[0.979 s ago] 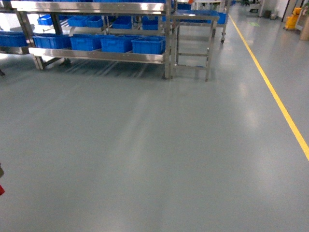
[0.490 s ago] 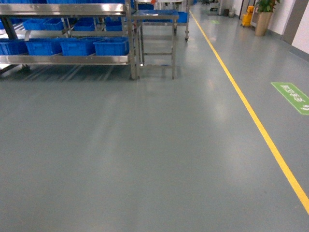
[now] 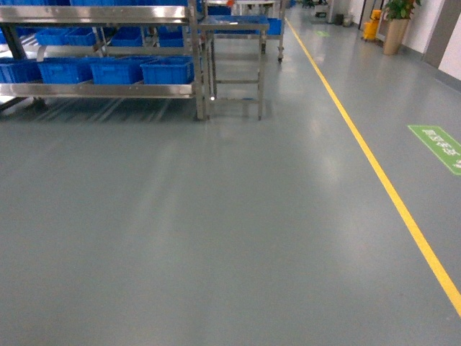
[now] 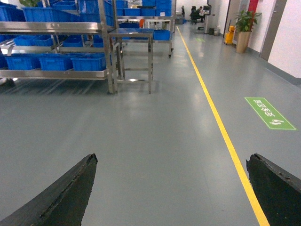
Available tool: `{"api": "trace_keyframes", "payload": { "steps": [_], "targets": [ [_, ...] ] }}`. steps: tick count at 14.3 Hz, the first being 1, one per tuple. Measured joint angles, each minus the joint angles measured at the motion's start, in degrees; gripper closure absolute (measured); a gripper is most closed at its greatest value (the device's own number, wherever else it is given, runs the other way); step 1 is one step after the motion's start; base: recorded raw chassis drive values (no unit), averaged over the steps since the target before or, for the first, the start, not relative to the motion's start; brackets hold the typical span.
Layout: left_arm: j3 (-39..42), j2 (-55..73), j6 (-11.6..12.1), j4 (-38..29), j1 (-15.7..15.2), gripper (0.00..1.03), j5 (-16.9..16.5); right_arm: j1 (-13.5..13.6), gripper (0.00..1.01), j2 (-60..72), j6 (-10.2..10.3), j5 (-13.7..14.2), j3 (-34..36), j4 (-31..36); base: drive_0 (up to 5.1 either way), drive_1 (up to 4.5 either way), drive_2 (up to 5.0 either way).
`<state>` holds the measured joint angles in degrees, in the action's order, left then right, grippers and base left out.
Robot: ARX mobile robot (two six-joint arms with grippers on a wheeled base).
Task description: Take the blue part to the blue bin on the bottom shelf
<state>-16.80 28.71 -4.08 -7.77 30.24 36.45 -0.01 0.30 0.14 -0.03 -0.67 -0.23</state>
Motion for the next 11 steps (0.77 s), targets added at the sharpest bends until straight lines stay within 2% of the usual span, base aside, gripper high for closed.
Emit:
{"api": "trace_keyframes", "payload": {
  "steps": [11],
  "targets": [
    [0.0,0.2,0.0,0.0,0.0,0.59,0.0,0.0,0.03,0.0,0.0,0.0,0.0,0.1,-0.1,4.05,-4.2]
  ]
}}
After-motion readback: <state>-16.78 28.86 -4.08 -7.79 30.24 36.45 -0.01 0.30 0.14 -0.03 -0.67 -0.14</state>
